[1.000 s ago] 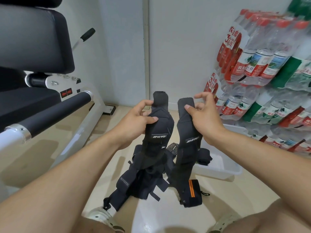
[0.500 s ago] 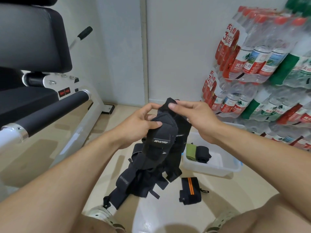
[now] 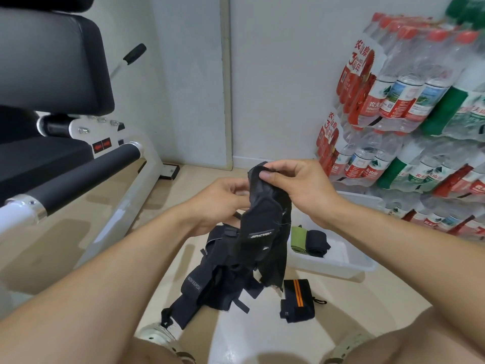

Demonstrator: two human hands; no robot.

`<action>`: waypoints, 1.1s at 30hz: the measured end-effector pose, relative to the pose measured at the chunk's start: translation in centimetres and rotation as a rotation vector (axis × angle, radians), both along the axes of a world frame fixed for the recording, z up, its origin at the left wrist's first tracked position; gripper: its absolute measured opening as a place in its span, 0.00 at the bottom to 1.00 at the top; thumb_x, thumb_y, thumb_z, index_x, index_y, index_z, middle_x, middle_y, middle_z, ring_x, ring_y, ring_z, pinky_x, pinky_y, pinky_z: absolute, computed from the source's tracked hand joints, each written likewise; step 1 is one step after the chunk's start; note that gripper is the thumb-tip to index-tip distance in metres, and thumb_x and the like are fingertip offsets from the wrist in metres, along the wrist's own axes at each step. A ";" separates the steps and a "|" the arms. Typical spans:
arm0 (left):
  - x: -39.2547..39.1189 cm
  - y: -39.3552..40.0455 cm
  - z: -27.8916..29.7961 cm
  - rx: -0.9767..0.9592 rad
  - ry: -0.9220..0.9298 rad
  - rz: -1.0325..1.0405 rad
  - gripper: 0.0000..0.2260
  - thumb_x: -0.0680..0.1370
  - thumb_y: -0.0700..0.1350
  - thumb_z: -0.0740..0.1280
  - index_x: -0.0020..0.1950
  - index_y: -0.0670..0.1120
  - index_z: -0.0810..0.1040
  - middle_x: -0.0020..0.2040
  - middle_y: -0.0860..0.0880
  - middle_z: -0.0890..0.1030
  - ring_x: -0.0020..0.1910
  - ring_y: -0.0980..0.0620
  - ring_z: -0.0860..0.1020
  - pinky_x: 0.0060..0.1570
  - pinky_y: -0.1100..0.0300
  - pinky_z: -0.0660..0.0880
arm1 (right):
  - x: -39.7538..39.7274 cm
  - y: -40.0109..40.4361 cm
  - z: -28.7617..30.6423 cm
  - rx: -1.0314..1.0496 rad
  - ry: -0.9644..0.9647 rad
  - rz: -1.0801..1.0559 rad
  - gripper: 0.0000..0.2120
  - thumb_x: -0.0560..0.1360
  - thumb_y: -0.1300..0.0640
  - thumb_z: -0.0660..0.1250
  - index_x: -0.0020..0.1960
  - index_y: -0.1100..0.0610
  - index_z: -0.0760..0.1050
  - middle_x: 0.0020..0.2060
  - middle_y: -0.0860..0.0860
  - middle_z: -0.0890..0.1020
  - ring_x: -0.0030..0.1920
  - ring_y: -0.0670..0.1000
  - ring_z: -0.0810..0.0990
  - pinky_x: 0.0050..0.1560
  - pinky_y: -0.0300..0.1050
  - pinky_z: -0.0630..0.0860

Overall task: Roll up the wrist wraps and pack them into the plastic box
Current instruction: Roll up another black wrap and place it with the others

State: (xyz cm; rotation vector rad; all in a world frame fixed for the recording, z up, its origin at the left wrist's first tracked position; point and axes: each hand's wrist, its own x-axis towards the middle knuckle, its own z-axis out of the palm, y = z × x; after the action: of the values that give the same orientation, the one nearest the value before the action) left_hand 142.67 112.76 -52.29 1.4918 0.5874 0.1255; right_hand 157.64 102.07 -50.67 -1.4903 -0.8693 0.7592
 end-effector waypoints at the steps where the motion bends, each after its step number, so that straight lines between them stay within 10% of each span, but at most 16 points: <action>1: 0.1 -0.1 0.0 -0.001 0.007 -0.018 0.11 0.80 0.38 0.69 0.61 0.45 0.83 0.53 0.45 0.86 0.48 0.45 0.83 0.43 0.55 0.82 | 0.0 0.0 0.1 0.012 0.004 0.004 0.08 0.74 0.64 0.75 0.44 0.51 0.85 0.38 0.44 0.88 0.40 0.40 0.85 0.43 0.31 0.78; 8: 0.4 -0.3 -0.9 -0.043 0.009 -0.060 0.15 0.77 0.31 0.70 0.63 0.40 0.81 0.56 0.40 0.85 0.56 0.38 0.83 0.58 0.47 0.80 | 0.5 -0.1 0.4 0.083 0.040 -0.015 0.06 0.76 0.64 0.73 0.49 0.55 0.85 0.42 0.48 0.88 0.44 0.44 0.86 0.46 0.34 0.79; 17: 1.5 0.4 -1.3 0.157 0.041 0.388 0.10 0.82 0.43 0.68 0.41 0.45 0.82 0.37 0.46 0.83 0.36 0.47 0.80 0.43 0.52 0.81 | 1.2 0.0 0.7 0.125 -0.060 -0.054 0.05 0.78 0.61 0.72 0.49 0.52 0.83 0.55 0.46 0.86 0.58 0.40 0.82 0.62 0.36 0.77; 22: 1.3 1.8 -0.6 0.128 -0.076 0.661 0.07 0.81 0.44 0.70 0.50 0.40 0.80 0.46 0.44 0.87 0.46 0.44 0.86 0.49 0.50 0.84 | 1.9 -0.7 1.4 0.134 0.058 -0.061 0.03 0.82 0.59 0.66 0.49 0.54 0.76 0.44 0.58 0.85 0.40 0.49 0.84 0.31 0.30 0.73; 27: 1.2 1.4 0.0 0.117 -0.162 0.634 0.07 0.81 0.43 0.70 0.53 0.40 0.78 0.40 0.48 0.87 0.38 0.51 0.85 0.40 0.57 0.82 | 2.9 -0.9 -0.8 -0.222 -0.067 0.092 0.09 0.79 0.56 0.71 0.59 0.52 0.80 0.34 0.45 0.84 0.34 0.43 0.81 0.42 0.42 0.76; 33: 1.4 0.7 0.6 0.085 -0.214 0.577 0.08 0.80 0.44 0.71 0.54 0.41 0.77 0.42 0.46 0.87 0.36 0.52 0.84 0.36 0.59 0.80 | 1.6 -0.8 -1.9 -0.310 -0.126 0.131 0.08 0.80 0.53 0.71 0.56 0.52 0.85 0.45 0.49 0.88 0.46 0.47 0.87 0.50 0.43 0.82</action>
State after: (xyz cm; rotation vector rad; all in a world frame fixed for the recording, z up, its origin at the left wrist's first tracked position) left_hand 144.07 113.49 -51.67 1.3308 0.8310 0.7552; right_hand 159.28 101.30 -52.62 -1.7824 -0.9842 0.9364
